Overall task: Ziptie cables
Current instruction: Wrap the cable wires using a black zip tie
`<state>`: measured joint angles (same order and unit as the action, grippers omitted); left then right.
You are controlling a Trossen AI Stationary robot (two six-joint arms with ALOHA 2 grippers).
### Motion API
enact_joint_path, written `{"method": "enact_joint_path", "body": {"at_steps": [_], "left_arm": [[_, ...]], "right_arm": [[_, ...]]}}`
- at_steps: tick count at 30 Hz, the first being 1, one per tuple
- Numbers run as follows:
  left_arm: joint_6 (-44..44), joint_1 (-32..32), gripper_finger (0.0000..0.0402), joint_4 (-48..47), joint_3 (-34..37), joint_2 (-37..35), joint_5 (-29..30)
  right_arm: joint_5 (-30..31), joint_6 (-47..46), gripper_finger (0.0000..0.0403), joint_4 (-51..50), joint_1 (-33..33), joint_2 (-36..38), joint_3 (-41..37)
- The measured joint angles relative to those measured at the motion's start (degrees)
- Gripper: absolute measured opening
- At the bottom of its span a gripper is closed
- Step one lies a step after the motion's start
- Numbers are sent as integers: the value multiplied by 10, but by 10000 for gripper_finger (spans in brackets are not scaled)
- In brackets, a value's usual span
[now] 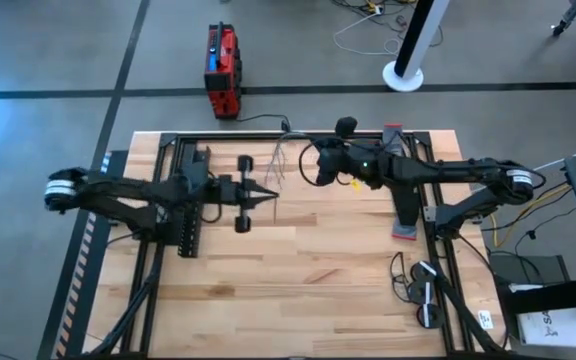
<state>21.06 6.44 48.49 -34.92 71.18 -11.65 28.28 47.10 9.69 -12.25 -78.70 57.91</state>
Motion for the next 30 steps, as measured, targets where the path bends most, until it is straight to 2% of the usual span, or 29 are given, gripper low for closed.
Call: {"method": "enact_joint_path", "body": {"at_steps": [4,7,9,12,17,20,25,30], "left_arm": [[1,6,0,127,-19,106,5],[17,14,0,129,-48,153,7],[48,18,0,124,-66,163,8],[108,19,0,110,-85,165,18],[154,15,0,66,-94,151,6],[116,12,0,69,-93,177,-40],[54,-21,0,73,-94,258,-50],[37,-68,0,65,-100,307,-51]], "right_arm": [[-2,-11,3,-22,-16,3,0],[22,-3,3,-42,-18,8,0],[49,-3,3,-63,-16,20,0],[49,-37,3,-105,-17,45,0],[-24,-101,3,-111,-19,77,-13],[-106,-152,3,-105,-22,88,-30],[-225,-254,3,-63,-15,72,-84],[-258,-329,3,-14,14,32,-138]]}}
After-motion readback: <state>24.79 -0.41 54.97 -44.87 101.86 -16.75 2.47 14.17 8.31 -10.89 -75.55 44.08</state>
